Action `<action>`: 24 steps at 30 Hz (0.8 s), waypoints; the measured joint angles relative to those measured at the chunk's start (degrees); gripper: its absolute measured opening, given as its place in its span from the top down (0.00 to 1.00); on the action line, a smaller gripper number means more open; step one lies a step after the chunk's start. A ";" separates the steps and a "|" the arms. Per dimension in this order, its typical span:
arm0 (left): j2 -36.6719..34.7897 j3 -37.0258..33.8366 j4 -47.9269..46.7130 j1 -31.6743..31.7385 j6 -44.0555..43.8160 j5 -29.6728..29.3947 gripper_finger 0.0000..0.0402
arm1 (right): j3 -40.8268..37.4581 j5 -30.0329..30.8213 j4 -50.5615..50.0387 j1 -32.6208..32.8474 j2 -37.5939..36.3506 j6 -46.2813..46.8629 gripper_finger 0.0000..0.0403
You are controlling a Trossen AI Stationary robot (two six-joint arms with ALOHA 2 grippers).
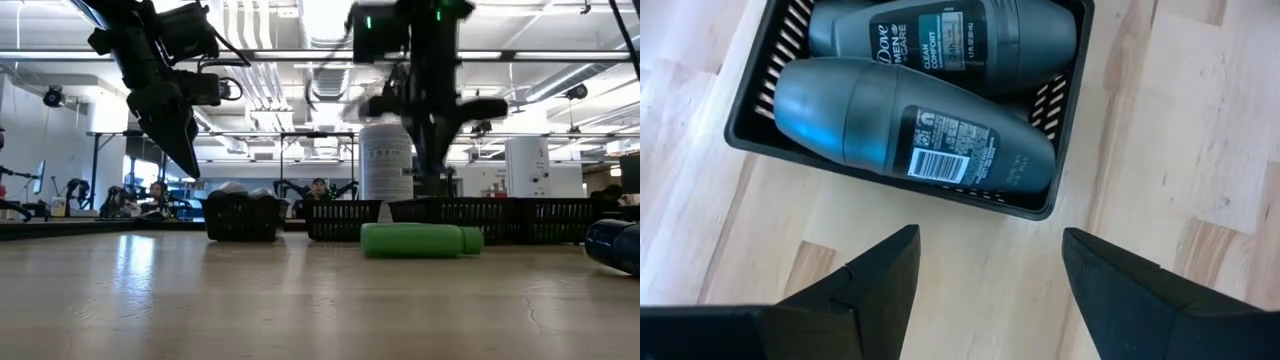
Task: Pick & Place Travel size toiletries
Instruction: Put the blue razor into the middle right black bin, then put the green shampoo into the right black bin
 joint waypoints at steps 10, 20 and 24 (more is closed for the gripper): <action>0.00 0.00 -0.97 0.00 -0.70 0.01 0.38 | -7.69 -0.33 3.50 -1.15 -0.05 3.27 0.81; 0.00 0.00 -0.97 0.02 -0.80 0.00 0.38 | -4.33 0.32 3.42 0.35 -0.18 -1.58 0.50; 0.00 0.00 -0.97 0.02 -1.57 0.04 0.38 | 0.48 1.22 3.40 3.92 -0.46 -0.30 0.39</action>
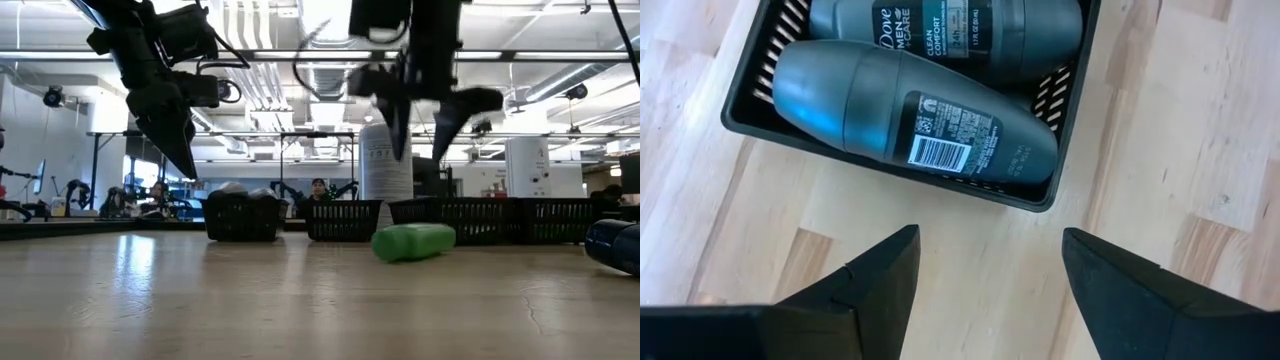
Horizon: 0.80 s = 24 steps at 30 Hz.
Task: Pick & Place Travel size toiletries
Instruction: Put the green shampoo into the right black bin
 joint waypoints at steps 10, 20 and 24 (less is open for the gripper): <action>0.00 0.00 0.08 -0.02 -0.66 0.05 0.38 | 4.46 -0.18 11.74 13.05 7.57 5.81 0.28; 0.00 0.00 0.45 -0.04 0.62 1.61 0.38 | 14.52 -4.54 -1.26 15.09 16.54 -35.05 0.29; 0.00 0.00 0.46 -0.07 0.10 2.08 0.38 | 14.54 -8.14 0.43 13.94 18.02 -37.86 0.30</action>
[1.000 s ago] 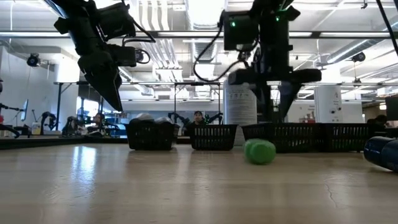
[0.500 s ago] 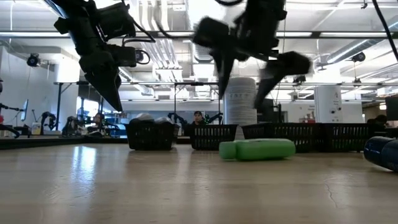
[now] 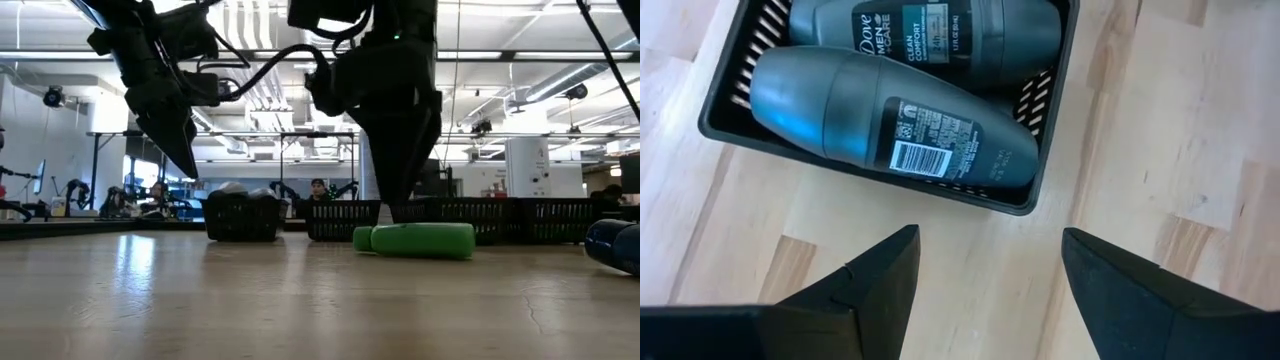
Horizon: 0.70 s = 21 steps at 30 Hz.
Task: Pick & Place Travel size toiletries
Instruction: Put the green shampoo into the right black bin
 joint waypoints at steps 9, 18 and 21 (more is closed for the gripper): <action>0.00 0.00 0.02 -0.02 -0.17 0.31 0.38 | -4.67 -1.02 5.59 -0.75 1.06 6.50 0.24; 0.00 0.00 1.25 -0.02 -0.15 0.35 0.38 | -11.09 -7.45 11.97 -0.94 0.77 16.46 0.30; 0.00 0.00 1.49 -0.02 -0.17 0.39 0.38 | -11.42 -7.34 11.80 -0.90 0.72 18.52 0.40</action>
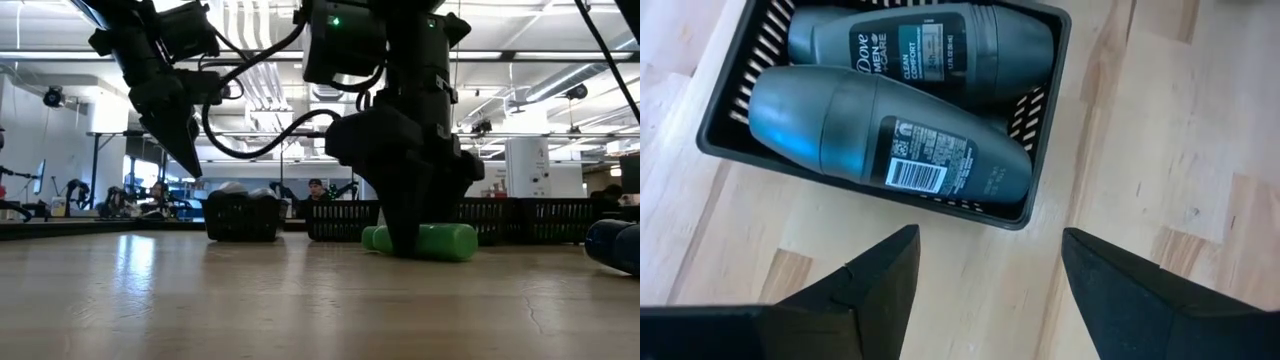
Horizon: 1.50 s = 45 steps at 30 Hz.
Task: Pick & Place Travel size toiletries
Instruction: Put the green shampoo into the right black bin, then put the blue shave cream into the middle left black bin
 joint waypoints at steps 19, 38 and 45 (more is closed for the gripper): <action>0.00 0.00 -0.40 -0.01 0.17 0.02 0.38 | -0.63 12.79 -23.75 -1.21 -22.09 26.40 0.79; 0.00 0.00 -0.21 -0.01 -2.11 0.04 0.38 | -33.62 12.45 -11.08 -22.12 -45.92 19.95 0.43; 0.00 0.00 -0.18 -0.02 -4.42 0.04 0.38 | -29.40 14.35 -10.83 -16.22 -45.84 21.33 0.22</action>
